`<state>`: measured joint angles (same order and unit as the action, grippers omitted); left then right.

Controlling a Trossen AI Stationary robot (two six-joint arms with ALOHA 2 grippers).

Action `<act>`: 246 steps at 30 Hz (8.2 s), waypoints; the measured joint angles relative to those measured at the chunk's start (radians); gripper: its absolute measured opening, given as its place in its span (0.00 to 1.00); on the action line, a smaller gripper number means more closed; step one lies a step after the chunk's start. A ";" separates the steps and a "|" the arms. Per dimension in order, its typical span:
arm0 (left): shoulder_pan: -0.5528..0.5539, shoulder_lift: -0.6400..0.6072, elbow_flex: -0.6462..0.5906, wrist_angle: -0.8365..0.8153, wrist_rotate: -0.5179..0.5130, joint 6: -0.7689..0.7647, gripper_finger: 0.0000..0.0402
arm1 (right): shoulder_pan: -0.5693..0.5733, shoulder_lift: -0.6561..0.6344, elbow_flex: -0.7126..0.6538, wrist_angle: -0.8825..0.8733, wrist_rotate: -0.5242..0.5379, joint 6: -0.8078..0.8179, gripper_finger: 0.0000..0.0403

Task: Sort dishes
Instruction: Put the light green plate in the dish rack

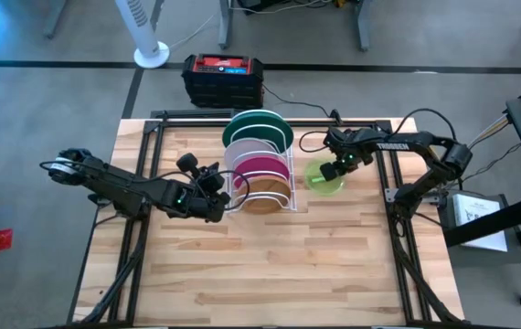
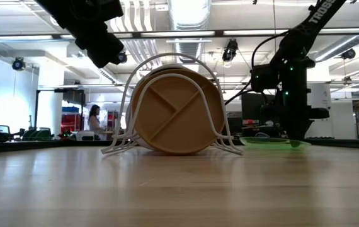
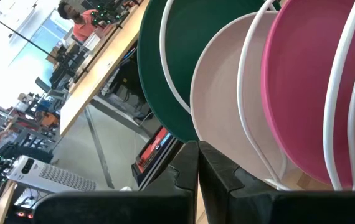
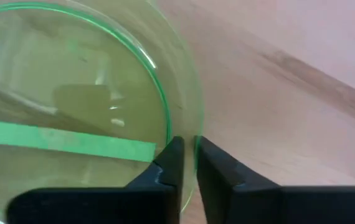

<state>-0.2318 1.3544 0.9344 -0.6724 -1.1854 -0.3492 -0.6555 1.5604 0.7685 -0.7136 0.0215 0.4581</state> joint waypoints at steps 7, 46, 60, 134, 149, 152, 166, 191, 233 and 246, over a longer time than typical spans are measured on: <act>0.000 0.000 0.000 0.000 0.000 0.000 0.00 | 0.022 -0.060 -0.002 -0.016 0.007 -0.009 0.00; 0.000 0.000 0.000 0.010 -0.013 0.000 0.00 | 0.830 -0.516 0.002 0.611 0.845 -0.064 0.00; 0.000 0.000 0.000 0.016 -0.012 0.000 0.00 | 0.857 -0.272 0.037 0.707 0.894 -0.134 0.00; 0.000 0.000 0.000 0.025 -0.006 0.014 0.00 | 0.923 -0.147 0.152 0.404 0.355 0.341 0.33; 0.000 0.000 0.000 0.051 -0.001 0.044 0.00 | 0.939 -0.002 0.149 0.303 0.152 0.562 0.50; 0.000 0.000 0.000 0.053 -0.001 0.046 0.00 | 0.940 0.055 0.149 0.320 0.110 0.566 0.52; -0.003 0.000 0.000 0.069 0.000 0.064 0.00 | 0.930 0.174 0.171 0.415 0.002 0.527 0.61; -0.004 0.000 0.051 0.088 0.000 0.248 0.00 | 0.951 0.347 0.303 0.430 -0.070 0.587 0.47; 0.003 0.000 0.079 0.095 -0.237 0.389 0.00 | 1.200 0.076 0.480 0.000 1.125 0.555 0.00; 0.003 0.000 0.079 0.096 -0.256 0.389 0.00 | 1.107 0.056 0.478 -0.042 1.410 0.355 0.00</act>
<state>-0.2288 1.3544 1.0130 -0.5763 -1.4410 0.0399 0.4511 1.6168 1.2461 -0.7559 1.4311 0.8127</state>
